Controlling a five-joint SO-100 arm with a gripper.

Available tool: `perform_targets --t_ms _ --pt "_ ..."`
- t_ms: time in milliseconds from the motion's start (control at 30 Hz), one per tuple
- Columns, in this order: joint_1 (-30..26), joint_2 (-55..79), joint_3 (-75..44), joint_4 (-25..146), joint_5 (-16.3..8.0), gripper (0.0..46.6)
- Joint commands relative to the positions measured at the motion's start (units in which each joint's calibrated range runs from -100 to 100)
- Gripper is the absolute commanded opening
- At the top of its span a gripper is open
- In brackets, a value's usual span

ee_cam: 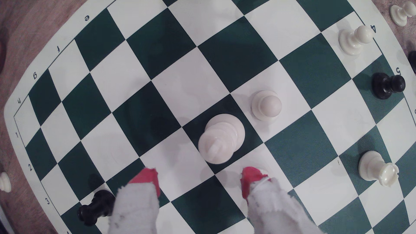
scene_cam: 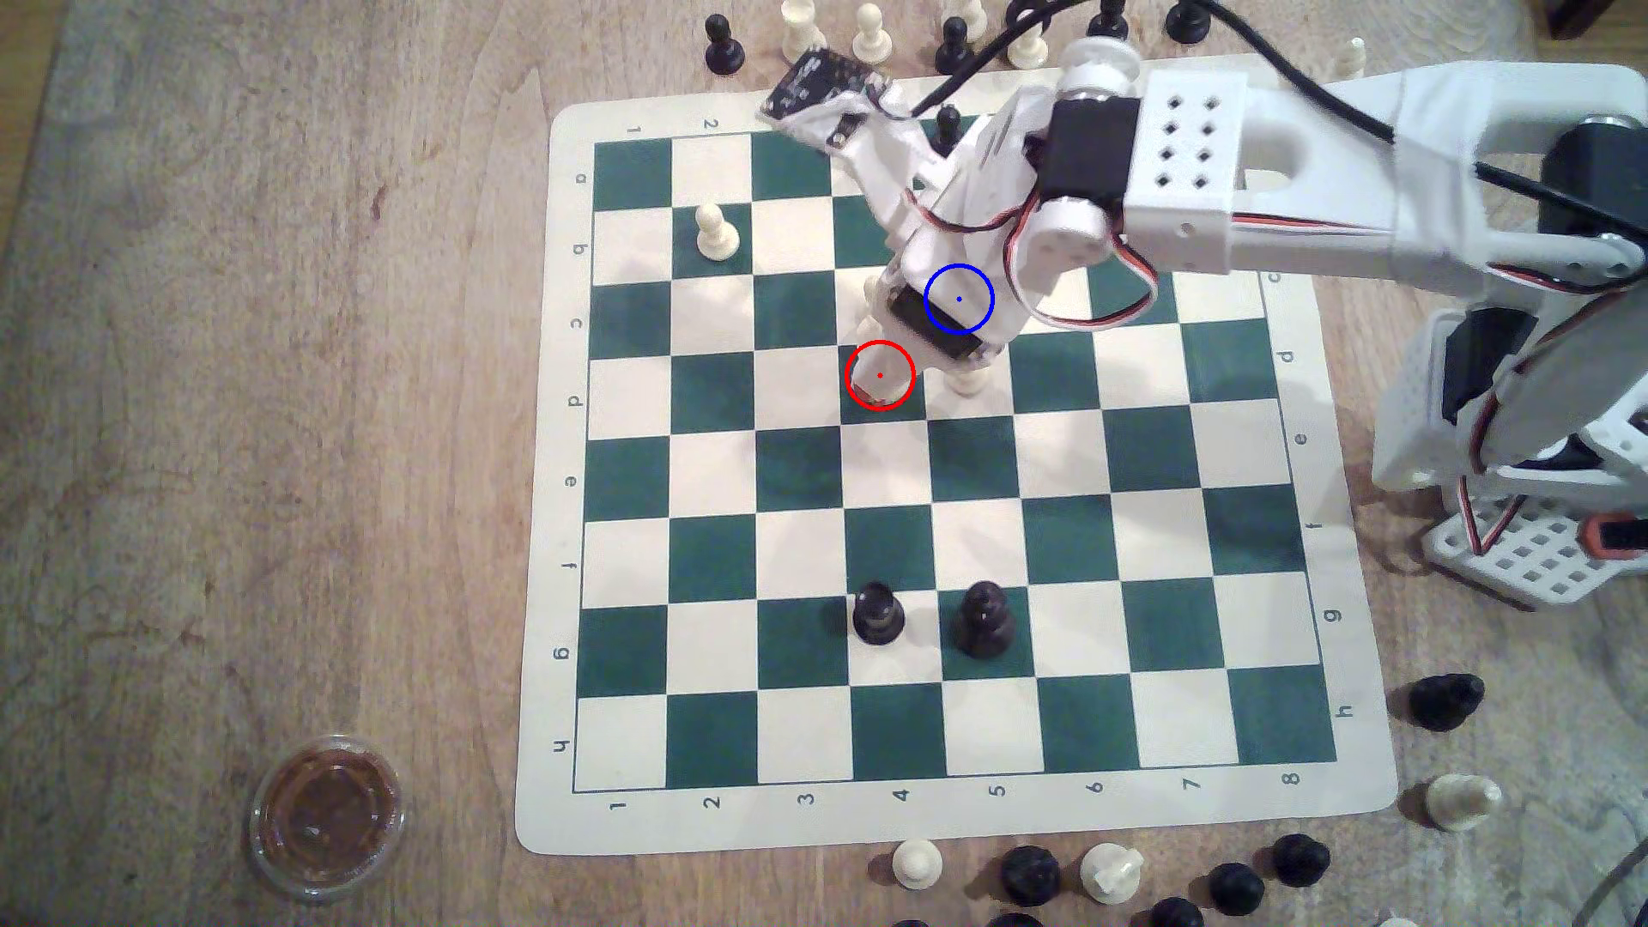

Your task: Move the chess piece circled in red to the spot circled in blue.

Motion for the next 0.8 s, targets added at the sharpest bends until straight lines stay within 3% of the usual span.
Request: perform_targets --t_ms 0,767 --pt "-0.5 0.4 -3.9 -1.0 0.2 19.6" --pt "-0.1 3.1 -3.1 -7.3 1.6 18.3"
